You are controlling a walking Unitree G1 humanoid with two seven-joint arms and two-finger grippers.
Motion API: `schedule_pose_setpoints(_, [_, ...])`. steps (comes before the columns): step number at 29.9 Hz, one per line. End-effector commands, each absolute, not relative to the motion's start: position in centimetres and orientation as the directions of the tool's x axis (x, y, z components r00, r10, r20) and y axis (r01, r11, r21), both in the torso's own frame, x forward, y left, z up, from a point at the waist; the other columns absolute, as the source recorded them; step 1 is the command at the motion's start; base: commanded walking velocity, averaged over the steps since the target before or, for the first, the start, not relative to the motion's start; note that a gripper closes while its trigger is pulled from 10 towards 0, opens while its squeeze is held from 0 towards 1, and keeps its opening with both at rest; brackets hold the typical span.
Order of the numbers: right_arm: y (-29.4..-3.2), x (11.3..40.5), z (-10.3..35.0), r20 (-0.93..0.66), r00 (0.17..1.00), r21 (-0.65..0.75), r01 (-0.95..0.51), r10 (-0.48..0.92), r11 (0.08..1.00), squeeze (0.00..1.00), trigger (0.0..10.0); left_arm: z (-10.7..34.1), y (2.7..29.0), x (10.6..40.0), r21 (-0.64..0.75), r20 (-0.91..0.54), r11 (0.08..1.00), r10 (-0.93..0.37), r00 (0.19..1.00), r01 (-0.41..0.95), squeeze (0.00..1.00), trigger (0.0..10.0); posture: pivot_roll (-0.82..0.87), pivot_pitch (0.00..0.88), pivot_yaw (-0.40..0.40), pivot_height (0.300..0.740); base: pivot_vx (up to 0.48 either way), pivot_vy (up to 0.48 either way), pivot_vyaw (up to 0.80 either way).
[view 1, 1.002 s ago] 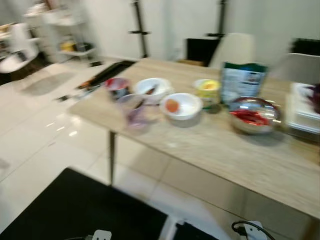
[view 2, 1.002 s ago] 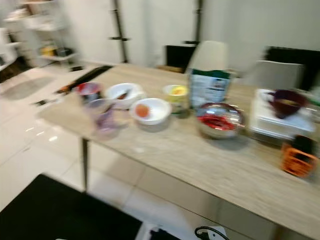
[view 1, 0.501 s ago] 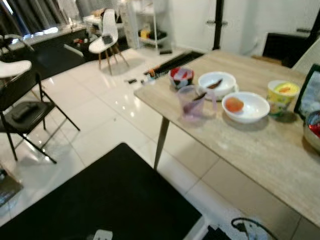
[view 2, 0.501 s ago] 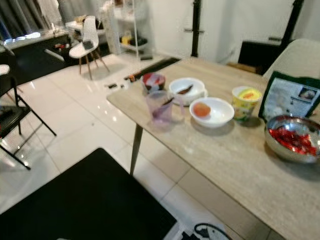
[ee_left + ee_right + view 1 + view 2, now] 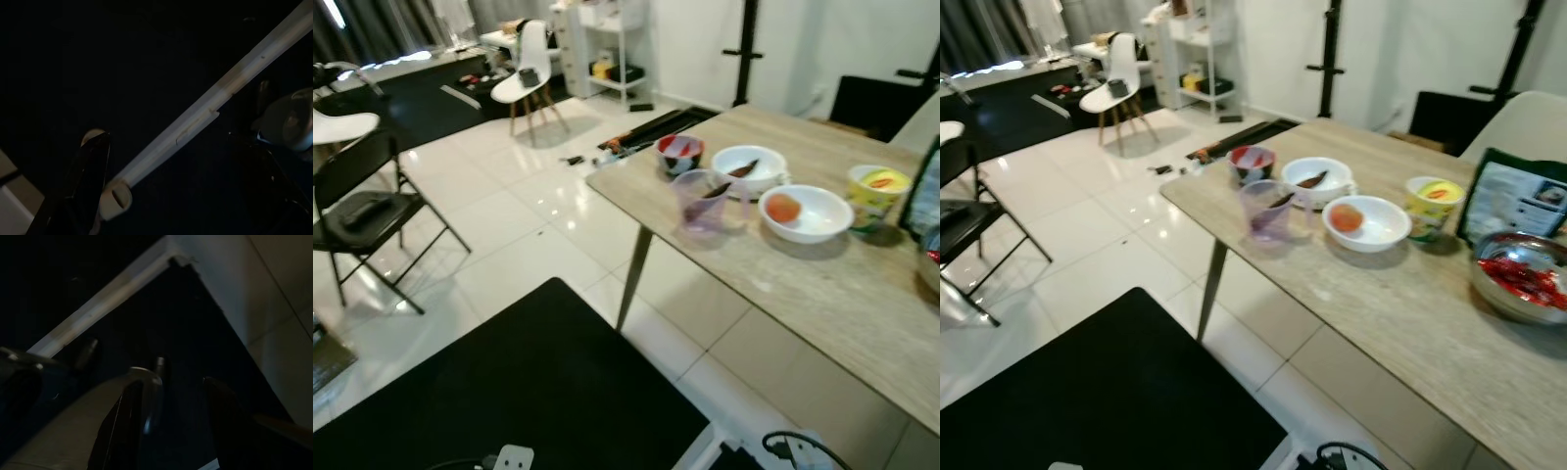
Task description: Restocking fridge
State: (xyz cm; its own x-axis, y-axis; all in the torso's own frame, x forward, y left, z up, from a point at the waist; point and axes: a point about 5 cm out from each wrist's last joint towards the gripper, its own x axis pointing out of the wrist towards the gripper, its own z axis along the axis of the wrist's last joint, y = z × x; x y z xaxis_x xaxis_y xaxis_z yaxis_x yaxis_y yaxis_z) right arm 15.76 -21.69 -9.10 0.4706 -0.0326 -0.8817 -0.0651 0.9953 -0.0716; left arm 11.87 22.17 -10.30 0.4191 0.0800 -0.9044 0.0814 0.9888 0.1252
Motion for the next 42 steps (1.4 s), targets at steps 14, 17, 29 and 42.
schedule_pose_setpoints(14, [-21.67, 15.61, -9.17, -0.880, 0.472, -0.067, -0.020, -0.049, 0.998, 0.00, 10.0, -10.37, 22.03, 11.77, 0.116, -0.909, 0.989, 0.071, 0.411, 0.086, 0.00, 10.0, 0.03, 0.000, 0.056, 0.740, 0.000, 0.000, 0.34])
schedule_pose_setpoints(17, [-21.69, 15.65, -9.16, -0.880, 0.472, -0.067, -0.021, -0.050, 0.998, 0.00, 10.0, -10.38, 21.95, 11.79, 0.108, -0.910, 0.990, 0.064, 0.410, 0.085, 0.00, 10.0, 0.03, 0.000, 0.056, 0.740, 0.000, 0.000, 0.00])
schedule_pose_setpoints(29, [-21.64, 15.70, -9.15, -0.880, 0.473, -0.063, -0.021, -0.045, 0.998, 0.00, 10.0, -10.45, 21.73, 11.68, 0.094, -0.914, 0.991, 0.048, 0.403, 0.096, 0.00, 10.0, 0.02, 0.000, 0.056, 0.740, 0.000, 0.000, 0.00])
schedule_pose_setpoints(42, [-21.31, 15.85, -9.14, -0.879, 0.477, -0.046, -0.026, -0.028, 0.999, 0.00, 10.0, -10.51, 21.70, 11.51, 0.085, -0.919, 0.991, 0.039, 0.392, 0.100, 0.00, 10.0, 0.02, 0.000, 0.058, 0.740, 0.193, 0.000, 0.00])
